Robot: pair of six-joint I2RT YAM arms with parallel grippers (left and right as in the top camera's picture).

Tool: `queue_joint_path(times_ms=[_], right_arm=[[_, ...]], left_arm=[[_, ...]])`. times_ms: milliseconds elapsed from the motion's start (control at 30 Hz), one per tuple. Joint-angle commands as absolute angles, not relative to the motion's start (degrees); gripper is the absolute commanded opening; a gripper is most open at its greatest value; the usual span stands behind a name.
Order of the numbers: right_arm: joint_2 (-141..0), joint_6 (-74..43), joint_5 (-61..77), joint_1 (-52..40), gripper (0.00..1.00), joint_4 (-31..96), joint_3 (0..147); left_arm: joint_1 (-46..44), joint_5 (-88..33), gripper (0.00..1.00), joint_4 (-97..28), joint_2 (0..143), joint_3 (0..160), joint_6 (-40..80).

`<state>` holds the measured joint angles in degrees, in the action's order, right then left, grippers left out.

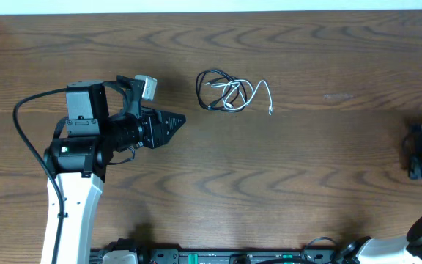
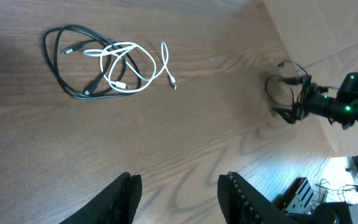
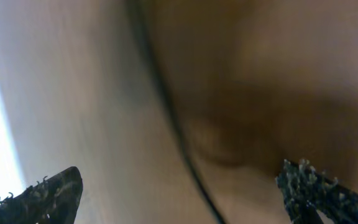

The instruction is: Untangle cables

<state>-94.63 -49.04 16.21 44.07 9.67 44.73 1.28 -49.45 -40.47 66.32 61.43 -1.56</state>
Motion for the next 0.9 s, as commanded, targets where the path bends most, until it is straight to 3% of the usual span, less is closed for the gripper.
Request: queue_joint_path(times_ms=[0,233,500,633,867], right_arm=[[-93.8,-46.7,2.1,46.9,0.99,14.3,43.9],[-89.2,-49.3,10.8,52.3,0.99,18.7,43.9],[-76.9,-51.0,43.6,54.3,0.99,15.4,43.9],[-69.8,-50.7,46.0,54.3,0.99,15.8,43.9],[-63.0,-30.9,47.2,53.1,0.99,22.2,43.9]], left_arm=[[1.1,-49.7,0.46,-40.4,66.2,61.7,-2.8],[1.1,-48.8,0.46,-40.2,66.2,61.7,-2.9],[1.1,-48.8,0.46,-40.2,66.2,61.7,-2.9],[1.1,-48.8,0.46,-40.2,66.2,61.7,-2.9],[1.1,-48.8,0.46,-39.7,66.2,61.7,-2.9]])
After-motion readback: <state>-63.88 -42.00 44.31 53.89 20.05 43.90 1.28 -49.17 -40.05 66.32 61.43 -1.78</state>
